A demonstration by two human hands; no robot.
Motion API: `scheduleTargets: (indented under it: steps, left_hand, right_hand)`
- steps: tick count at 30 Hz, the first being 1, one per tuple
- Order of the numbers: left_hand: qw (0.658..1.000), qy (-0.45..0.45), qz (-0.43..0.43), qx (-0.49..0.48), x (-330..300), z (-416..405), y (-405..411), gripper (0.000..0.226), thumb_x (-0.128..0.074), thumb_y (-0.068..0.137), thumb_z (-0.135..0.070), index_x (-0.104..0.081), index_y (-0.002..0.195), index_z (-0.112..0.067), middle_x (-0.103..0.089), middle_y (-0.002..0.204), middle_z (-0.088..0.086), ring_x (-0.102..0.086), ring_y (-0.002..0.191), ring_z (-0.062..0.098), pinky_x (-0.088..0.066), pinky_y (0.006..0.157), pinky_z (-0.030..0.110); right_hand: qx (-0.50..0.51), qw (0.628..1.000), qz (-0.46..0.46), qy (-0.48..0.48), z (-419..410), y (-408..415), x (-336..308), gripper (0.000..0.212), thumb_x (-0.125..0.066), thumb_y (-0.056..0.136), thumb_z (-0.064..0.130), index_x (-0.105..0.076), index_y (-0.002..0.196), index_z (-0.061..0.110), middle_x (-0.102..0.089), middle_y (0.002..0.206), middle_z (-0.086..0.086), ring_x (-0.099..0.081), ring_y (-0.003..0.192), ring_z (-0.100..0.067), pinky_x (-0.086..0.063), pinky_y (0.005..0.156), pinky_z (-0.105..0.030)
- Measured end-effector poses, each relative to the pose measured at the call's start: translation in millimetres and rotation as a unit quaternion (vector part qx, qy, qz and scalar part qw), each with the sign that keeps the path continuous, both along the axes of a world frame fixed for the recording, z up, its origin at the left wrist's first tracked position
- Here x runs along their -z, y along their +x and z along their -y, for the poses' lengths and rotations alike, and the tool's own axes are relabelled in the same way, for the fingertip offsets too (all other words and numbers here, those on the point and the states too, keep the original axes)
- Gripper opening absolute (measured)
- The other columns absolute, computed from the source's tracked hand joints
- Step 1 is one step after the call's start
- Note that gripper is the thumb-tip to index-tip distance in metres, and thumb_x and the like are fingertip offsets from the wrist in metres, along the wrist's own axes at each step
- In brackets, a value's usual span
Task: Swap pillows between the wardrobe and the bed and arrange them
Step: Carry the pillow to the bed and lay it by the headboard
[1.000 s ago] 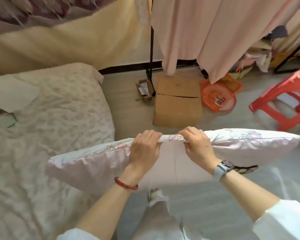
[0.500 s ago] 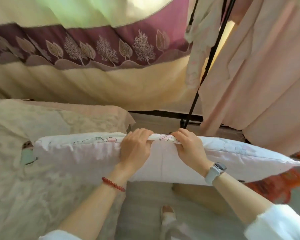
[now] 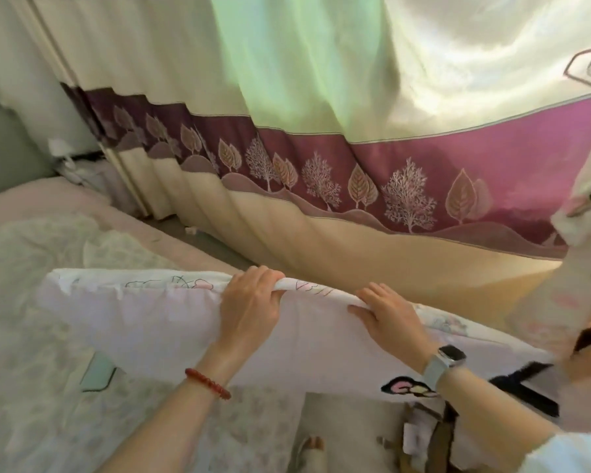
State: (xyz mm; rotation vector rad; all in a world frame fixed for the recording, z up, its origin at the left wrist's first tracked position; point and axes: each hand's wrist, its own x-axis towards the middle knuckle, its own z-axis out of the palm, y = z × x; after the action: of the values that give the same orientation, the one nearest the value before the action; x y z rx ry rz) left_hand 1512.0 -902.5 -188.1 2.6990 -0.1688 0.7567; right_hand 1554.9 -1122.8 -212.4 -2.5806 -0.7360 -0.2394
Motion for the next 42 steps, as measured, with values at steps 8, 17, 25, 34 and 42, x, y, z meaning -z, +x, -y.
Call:
scheduleTargets:
  steps: [8,17,25,34,42]
  left_hand:
    - [0.987,-0.002,0.039,-0.156,12.3,-87.5,131.8,0.025,-0.039,0.077,-0.014,-0.062,0.079,-0.005,-0.060,0.067,0.010,-0.046,0.068,0.026,-0.030,0.061,0.035]
    - [0.942,-0.074,0.009,-0.328,51.0,-131.3,243.1,0.032,-0.037,0.079,-0.020,-0.064,0.083,-0.001,-0.064,0.073,0.015,-0.048,0.076,0.025,-0.032,0.065,0.037]
    - [0.895,-0.048,-0.005,-0.443,70.9,-144.7,306.8,0.031,-0.038,0.077,-0.018,-0.065,0.082,-0.003,-0.065,0.073,0.014,-0.046,0.078,0.022,-0.030,0.066,0.033]
    - [0.850,-0.052,-0.025,-0.523,88.0,-200.4,368.7,0.030,-0.038,0.077,-0.018,-0.064,0.081,-0.004,-0.065,0.073,0.012,-0.041,0.077,0.018,-0.028,0.067,0.032]
    - [0.839,-0.080,-0.072,-0.534,96.6,-344.7,439.6,0.032,-0.035,0.076,-0.017,-0.065,0.078,-0.004,-0.064,0.070,0.010,-0.059,0.069,0.030,-0.030,0.065,0.033]
  right_hand:
    - [-0.097,0.995,0.008,0.037,-110.7,171.9,-10.5,0.010,-0.052,0.074,-0.001,-0.059,0.077,0.005,-0.059,0.070,-0.015,-0.055,0.066,-0.032,-0.039,0.057,-0.036]
    - [-0.261,0.965,-0.001,0.020,-188.6,335.5,10.9,0.018,-0.057,0.073,-0.005,-0.062,0.085,0.008,-0.062,0.076,-0.012,-0.057,0.072,-0.031,-0.044,0.058,-0.038]
    - [-0.367,0.930,-0.013,0.000,-243.1,439.6,43.1,0.018,-0.052,0.081,0.002,-0.062,0.095,0.007,-0.063,0.089,-0.014,-0.055,0.083,-0.033,-0.041,0.068,-0.039]
    - [-0.403,0.914,-0.046,0.007,-325.3,510.0,67.5,0.017,-0.052,0.083,0.001,-0.062,0.096,0.005,-0.063,0.090,-0.014,-0.055,0.084,-0.033,-0.035,0.066,-0.035]
    - [-0.428,0.897,-0.106,-0.028,-486.0,591.1,80.8,0.017,-0.048,0.086,0.005,-0.058,0.098,0.009,-0.063,0.093,-0.010,-0.056,0.088,-0.029,-0.034,0.064,-0.030]
